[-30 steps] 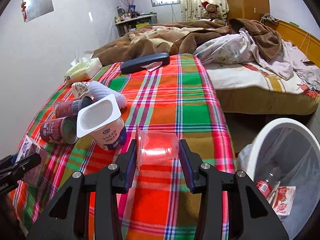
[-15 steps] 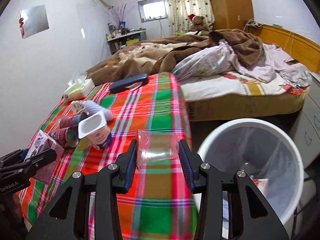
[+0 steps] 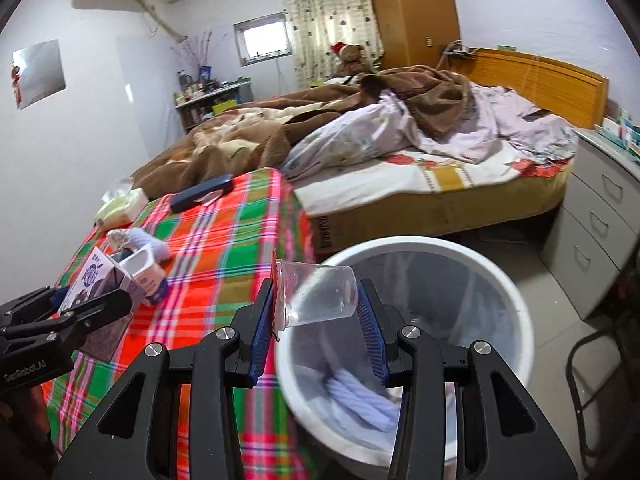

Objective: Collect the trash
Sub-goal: 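Carry the carton and cup over the white bin and open both tools to drop them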

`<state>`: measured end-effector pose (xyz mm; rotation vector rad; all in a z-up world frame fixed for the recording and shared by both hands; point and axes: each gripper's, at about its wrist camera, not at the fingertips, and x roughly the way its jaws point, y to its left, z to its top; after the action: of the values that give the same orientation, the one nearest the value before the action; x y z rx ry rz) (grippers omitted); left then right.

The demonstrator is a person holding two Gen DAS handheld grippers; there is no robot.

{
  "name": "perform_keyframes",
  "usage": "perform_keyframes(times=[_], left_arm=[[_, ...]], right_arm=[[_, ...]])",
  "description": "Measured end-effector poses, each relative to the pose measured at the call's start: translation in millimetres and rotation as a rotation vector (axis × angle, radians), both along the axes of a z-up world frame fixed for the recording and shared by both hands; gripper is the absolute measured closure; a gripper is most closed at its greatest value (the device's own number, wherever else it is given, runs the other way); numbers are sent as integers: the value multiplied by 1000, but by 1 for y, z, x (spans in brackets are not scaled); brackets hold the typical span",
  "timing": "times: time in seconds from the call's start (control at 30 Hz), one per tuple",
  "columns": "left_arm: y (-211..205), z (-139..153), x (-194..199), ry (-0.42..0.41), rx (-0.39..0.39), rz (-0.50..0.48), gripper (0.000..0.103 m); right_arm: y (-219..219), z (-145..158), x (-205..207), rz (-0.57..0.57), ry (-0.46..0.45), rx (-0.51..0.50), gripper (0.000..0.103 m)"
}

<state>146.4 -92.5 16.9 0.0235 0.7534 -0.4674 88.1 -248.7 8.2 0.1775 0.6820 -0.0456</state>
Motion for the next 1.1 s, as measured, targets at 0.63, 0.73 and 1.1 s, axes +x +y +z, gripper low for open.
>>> perform_keyframes(times=[0.63,0.73,1.1], left_arm=[[-127,-28,7,70,40,-232,44],[-136,-32,7,78,40,-242,44],[-140,-38,9,89,31,-238,35]], right_arm=[[-68,-24,-21,-128,99,-31,61],[-72,-28,-22,-129,113,-37,61],[-78,-34,-24,-130,137,-34,37]])
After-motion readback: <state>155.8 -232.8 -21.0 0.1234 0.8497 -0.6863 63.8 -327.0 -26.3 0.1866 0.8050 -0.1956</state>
